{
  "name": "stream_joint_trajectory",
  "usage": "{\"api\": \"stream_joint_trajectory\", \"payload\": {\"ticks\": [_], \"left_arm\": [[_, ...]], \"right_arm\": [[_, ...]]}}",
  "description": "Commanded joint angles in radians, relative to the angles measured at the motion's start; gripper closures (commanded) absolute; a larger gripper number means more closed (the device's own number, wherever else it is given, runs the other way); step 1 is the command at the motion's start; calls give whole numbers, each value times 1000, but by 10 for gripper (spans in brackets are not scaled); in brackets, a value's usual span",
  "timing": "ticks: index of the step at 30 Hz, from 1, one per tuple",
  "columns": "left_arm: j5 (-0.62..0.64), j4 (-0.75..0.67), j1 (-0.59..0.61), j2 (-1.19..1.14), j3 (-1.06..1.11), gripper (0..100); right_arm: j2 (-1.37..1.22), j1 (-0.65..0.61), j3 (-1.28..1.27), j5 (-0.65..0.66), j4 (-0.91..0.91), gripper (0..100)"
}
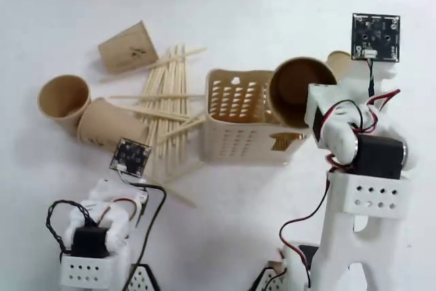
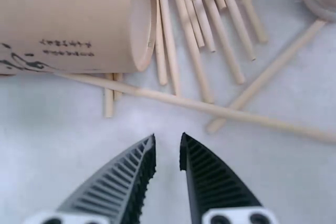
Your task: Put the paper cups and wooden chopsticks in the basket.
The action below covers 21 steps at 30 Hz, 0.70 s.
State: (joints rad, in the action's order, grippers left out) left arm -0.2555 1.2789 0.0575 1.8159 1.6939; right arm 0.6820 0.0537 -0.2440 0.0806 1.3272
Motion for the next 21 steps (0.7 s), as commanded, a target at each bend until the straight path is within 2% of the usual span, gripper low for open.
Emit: {"api": "stream_joint_trajectory", "payload": {"ticks": [1, 7, 13, 16, 21], "left_arm": [[-3, 5, 5, 5, 0, 905], [-3, 5, 5, 5, 0, 905], [-3, 5, 5, 5, 0, 905], [-3, 5, 5, 5, 0, 905], [-3, 5, 5, 5, 0, 905]], "right_arm": [[4, 8, -11, -3, -42, 981], [4, 8, -14, -2, -36, 952], [8, 8, -8, -2, -16, 757], [8, 8, -8, -2, -16, 697], [12, 4, 11, -3, -24, 690]]}}
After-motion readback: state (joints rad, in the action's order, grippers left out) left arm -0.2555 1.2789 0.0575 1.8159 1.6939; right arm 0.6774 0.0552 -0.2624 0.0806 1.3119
